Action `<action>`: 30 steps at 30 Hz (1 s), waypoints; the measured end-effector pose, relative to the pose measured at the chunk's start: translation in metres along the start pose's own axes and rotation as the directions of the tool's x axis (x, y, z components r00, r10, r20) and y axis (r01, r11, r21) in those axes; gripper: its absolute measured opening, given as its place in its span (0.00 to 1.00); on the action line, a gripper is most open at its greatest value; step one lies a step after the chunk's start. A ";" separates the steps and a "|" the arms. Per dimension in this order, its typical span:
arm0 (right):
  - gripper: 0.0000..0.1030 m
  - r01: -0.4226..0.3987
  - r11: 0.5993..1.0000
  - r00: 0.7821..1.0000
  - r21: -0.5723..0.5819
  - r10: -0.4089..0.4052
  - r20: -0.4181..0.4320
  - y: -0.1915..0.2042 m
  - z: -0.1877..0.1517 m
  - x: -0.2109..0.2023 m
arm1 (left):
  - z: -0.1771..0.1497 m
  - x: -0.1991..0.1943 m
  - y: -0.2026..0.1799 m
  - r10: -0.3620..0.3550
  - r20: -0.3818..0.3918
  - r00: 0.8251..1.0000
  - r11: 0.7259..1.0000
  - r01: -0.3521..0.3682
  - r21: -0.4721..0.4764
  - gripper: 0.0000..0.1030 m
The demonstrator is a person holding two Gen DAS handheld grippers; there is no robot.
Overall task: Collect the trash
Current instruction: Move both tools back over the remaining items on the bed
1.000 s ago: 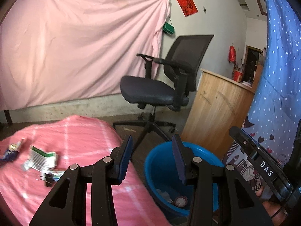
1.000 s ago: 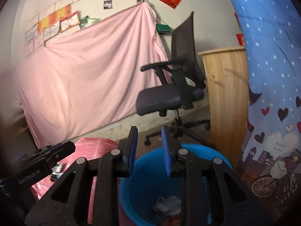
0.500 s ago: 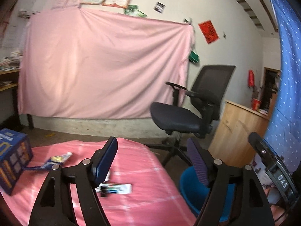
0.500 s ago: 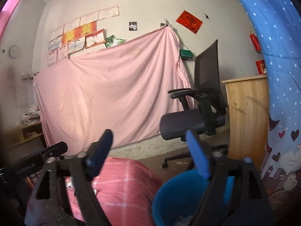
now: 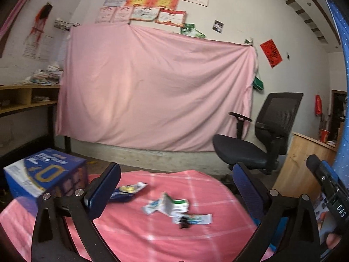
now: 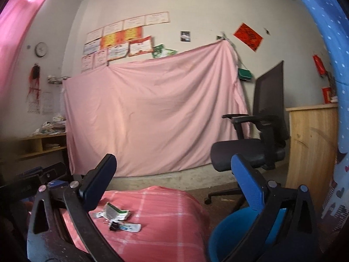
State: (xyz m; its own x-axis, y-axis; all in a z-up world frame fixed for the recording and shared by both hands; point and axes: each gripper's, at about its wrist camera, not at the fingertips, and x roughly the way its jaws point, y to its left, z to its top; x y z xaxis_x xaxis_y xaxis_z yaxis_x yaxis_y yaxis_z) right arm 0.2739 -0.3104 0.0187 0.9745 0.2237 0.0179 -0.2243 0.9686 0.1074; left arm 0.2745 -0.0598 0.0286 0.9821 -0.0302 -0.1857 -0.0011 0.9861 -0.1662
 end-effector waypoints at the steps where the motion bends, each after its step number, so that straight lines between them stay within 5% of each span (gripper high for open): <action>1: 1.00 -0.018 1.000 1.000 -0.009 0.018 0.000 0.006 -0.001 0.002 | -0.002 -0.002 0.005 0.017 0.004 1.000 1.000 -0.017 -0.002 0.98; 12: 1.00 -0.107 0.990 0.987 -0.092 0.095 -0.127 0.053 -0.027 0.036 | -0.033 -0.009 0.050 0.127 -0.031 0.991 0.992 -0.127 0.005 0.98; 18: 1.00 -0.153 0.983 0.958 -0.100 0.123 -0.258 0.067 -0.047 0.062 | -0.045 0.003 0.067 0.154 -0.091 0.984 0.988 -0.154 0.007 0.98; 25: 1.00 -0.204 0.975 0.899 -0.091 0.150 -0.411 0.078 -0.071 0.087 | -0.051 0.022 0.080 0.194 -0.152 0.969 0.981 -0.190 0.039 0.97; 30: 0.96 -0.258 0.964 0.822 -0.066 0.183 -0.540 0.089 -0.091 0.105 | -0.052 0.037 0.085 0.189 -0.176 0.966 0.981 -0.181 0.064 0.94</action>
State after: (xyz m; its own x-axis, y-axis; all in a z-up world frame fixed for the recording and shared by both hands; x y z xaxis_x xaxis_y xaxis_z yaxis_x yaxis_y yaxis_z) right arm 0.3556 -0.1913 -0.0599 0.7561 0.4195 -0.5023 -0.4680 0.8831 0.0331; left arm 0.3008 0.0144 -0.0426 0.9155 0.1289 -0.3811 -0.1666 0.9837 -0.0675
